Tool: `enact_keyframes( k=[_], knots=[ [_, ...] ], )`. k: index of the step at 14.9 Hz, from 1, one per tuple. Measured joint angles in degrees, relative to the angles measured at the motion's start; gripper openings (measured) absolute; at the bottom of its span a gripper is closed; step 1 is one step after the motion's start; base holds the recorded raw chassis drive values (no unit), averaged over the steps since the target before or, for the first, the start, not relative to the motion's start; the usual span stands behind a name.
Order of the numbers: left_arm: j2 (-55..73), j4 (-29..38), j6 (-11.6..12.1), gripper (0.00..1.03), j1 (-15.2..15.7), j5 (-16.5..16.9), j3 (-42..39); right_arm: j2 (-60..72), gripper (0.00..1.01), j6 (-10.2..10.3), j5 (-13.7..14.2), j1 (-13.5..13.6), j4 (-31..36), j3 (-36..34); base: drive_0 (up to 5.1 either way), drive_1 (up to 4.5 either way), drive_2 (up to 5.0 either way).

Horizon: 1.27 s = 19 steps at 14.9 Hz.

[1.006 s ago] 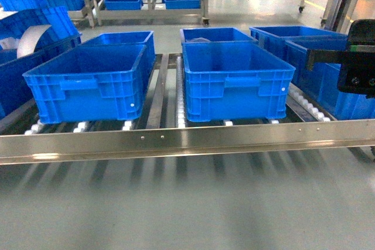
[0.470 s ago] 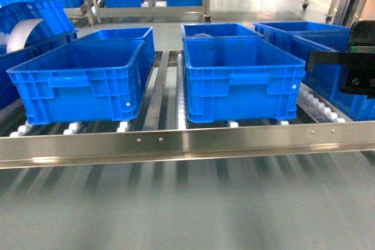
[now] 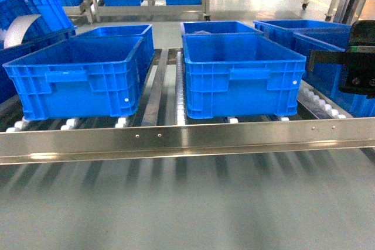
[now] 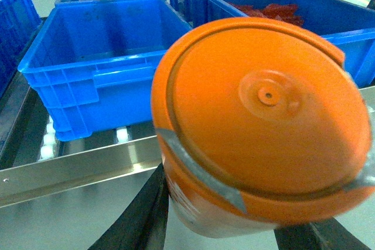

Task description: Sort blue parts and orange caps into right shelf containers

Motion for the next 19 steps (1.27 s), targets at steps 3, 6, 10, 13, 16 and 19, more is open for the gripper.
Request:
enact_keyframes(
  k=[3,6,10,13,16,19],
  knots=[
    [0.00,0.02,0.00,0.41,0.00,0.00,0.00,0.00,0.41,0.00,0.00,0.00,-0.02,0.00,0.0,0.00,0.0],
    [0.00,0.02,0.00,0.41,0.00,0.00,0.00,0.00,0.41,0.00,0.00,0.02,-0.02,0.00,0.0,0.00,0.0],
    [0.00,0.02,0.00,0.41,0.00,0.00,0.00,0.00,0.41,0.00,0.00,0.02,-0.02,0.00,0.0,0.00,0.0],
    [0.00,0.02,0.00,0.41,0.00,0.00,0.00,0.00,0.41,0.00,0.00,0.02,-0.02,0.00,0.0,0.00,0.0],
    [0.00,0.02,0.00,0.41,0.00,0.00,0.00,0.00,0.41,0.00,0.00,0.02,-0.02,0.00,0.0,0.00,0.0],
    [0.00,0.02,0.00,0.41,0.00,0.00,0.00,0.00,0.41,0.00,0.00,0.02,-0.02,0.00,0.0,0.00,0.0]
  ],
)
